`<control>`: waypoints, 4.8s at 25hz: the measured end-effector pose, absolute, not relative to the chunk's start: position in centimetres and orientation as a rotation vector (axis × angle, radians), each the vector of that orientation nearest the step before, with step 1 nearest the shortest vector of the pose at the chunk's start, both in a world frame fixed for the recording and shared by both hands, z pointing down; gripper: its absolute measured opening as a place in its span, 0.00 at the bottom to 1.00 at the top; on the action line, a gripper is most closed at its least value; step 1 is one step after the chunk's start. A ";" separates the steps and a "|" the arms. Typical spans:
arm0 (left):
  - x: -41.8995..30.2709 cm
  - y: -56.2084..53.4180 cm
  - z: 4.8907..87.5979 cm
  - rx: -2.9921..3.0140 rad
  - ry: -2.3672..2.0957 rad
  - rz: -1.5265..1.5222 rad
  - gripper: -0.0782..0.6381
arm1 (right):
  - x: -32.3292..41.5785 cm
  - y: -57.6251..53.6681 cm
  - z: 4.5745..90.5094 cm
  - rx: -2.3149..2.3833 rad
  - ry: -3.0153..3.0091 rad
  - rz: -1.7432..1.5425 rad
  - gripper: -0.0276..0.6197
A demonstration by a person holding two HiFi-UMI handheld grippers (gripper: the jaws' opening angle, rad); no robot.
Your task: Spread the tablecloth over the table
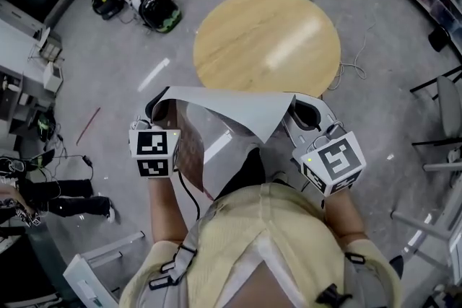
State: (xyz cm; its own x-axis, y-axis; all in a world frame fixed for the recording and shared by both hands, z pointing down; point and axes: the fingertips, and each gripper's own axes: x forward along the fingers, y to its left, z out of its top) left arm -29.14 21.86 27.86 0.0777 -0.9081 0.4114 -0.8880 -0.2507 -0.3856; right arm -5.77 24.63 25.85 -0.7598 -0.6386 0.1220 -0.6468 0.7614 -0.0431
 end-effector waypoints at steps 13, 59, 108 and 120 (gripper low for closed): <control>-28.7 8.9 27.9 -2.389 1.787 -0.751 0.12 | -6.0 15.0 25.8 1.178 -2.722 0.110 0.06; -12.6 -22.0 28.9 -2.418 1.406 -0.918 0.12 | 6.8 -8.9 29.9 1.405 -2.592 0.201 0.06; 11.9 -34.7 48.5 -2.388 0.678 -1.361 0.13 | 26.4 -16.7 48.3 1.681 -2.179 0.539 0.07; 12.4 -35.5 50.2 -2.401 0.684 -1.337 0.15 | 26.0 -17.5 49.7 1.675 -2.146 0.543 0.07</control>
State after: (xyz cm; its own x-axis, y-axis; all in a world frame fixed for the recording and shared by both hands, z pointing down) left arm 12.39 -35.51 50.22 0.4511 -0.5437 0.7077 -0.2561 -0.8385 -0.4810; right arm 26.04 -17.51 49.70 -0.2293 -0.8323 0.5047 -0.9722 0.2216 -0.0763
